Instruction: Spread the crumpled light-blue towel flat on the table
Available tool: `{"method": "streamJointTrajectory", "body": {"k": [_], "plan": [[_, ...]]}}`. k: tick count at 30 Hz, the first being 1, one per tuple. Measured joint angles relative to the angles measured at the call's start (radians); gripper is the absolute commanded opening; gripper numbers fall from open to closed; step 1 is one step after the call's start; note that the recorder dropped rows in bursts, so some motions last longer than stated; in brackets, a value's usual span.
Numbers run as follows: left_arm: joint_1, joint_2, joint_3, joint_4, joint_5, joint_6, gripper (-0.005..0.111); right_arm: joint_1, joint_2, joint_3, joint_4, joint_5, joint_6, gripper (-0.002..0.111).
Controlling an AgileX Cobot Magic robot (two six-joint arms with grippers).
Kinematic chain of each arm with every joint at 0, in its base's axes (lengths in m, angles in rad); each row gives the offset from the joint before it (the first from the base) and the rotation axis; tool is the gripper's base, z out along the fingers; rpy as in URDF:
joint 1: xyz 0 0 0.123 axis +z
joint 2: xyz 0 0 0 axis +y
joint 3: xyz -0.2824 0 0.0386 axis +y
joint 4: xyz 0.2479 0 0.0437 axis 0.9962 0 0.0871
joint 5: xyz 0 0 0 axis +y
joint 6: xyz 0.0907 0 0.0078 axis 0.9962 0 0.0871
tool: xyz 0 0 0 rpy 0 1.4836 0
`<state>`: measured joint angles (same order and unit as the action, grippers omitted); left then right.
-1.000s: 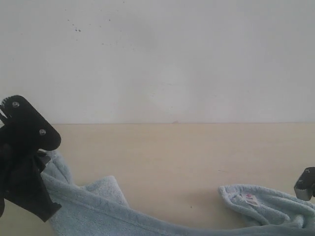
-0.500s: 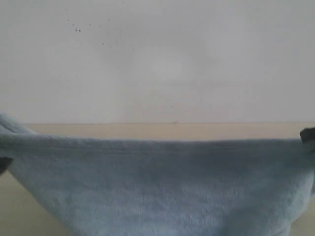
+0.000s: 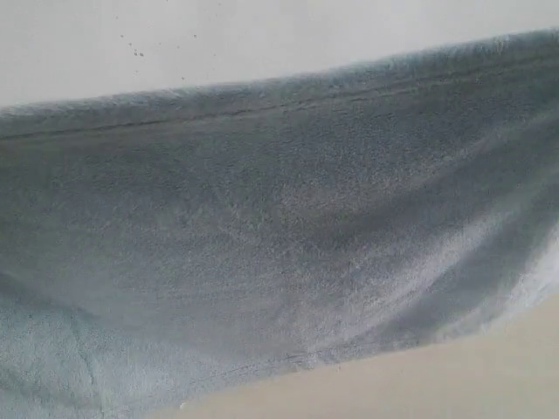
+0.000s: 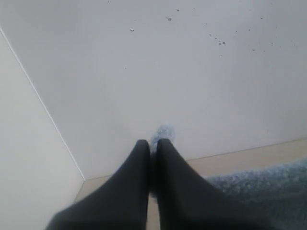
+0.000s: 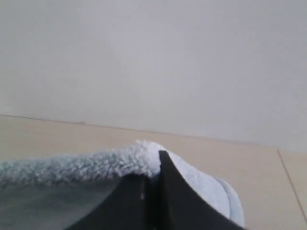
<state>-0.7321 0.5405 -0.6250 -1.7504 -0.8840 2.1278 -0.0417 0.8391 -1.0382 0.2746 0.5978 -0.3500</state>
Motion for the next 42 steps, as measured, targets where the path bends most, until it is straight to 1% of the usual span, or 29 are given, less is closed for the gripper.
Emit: {"method": "streamJointTrajectory", "body": {"k": [4,8,13,15,17,20,22,28,33,38,42], "plan": [[0.0,0.028,0.0,0.0,0.0,0.0,0.004,0.076,-0.01,-0.002,-0.081,0.002,-0.041,0.0],[0.0,0.129,0.0,0.0,0.02,0.0,0.004,0.132,0.114,0.025,-0.199,0.01,-0.045,0.0],[0.0,0.302,0.0,0.0,0.026,0.002,0.004,0.14,0.324,0.053,-0.241,0.067,0.015,0.0],[0.0,0.347,0.0,0.0,0.012,0.002,0.004,0.14,0.359,0.053,-0.246,0.094,0.039,0.0],[0.0,0.354,0.0,0.0,0.005,0.002,0.004,0.14,0.367,0.053,-0.252,0.104,0.05,0.0],[0.0,0.323,0.0,0.0,0.005,-0.005,0.004,0.14,0.348,0.053,-0.256,0.106,0.056,0.0],[0.0,0.272,0.0,0.0,0.005,-0.007,0.004,0.14,0.314,0.053,-0.259,0.118,0.056,0.0],[0.0,0.076,0.0,0.0,0.002,0.001,0.004,0.142,0.136,0.053,-0.227,0.167,0.067,0.0],[0.0,-0.049,0.0,0.0,-0.004,0.001,0.004,0.142,-0.016,0.053,-0.193,0.227,0.082,0.0],[0.0,-0.095,0.0,0.0,-0.006,0.001,0.004,0.142,-0.129,0.053,-0.183,0.333,0.089,0.0],[0.0,-0.094,0.0,0.0,0.018,0.001,0.004,0.142,-0.138,0.053,-0.186,0.358,0.089,0.0]]}}
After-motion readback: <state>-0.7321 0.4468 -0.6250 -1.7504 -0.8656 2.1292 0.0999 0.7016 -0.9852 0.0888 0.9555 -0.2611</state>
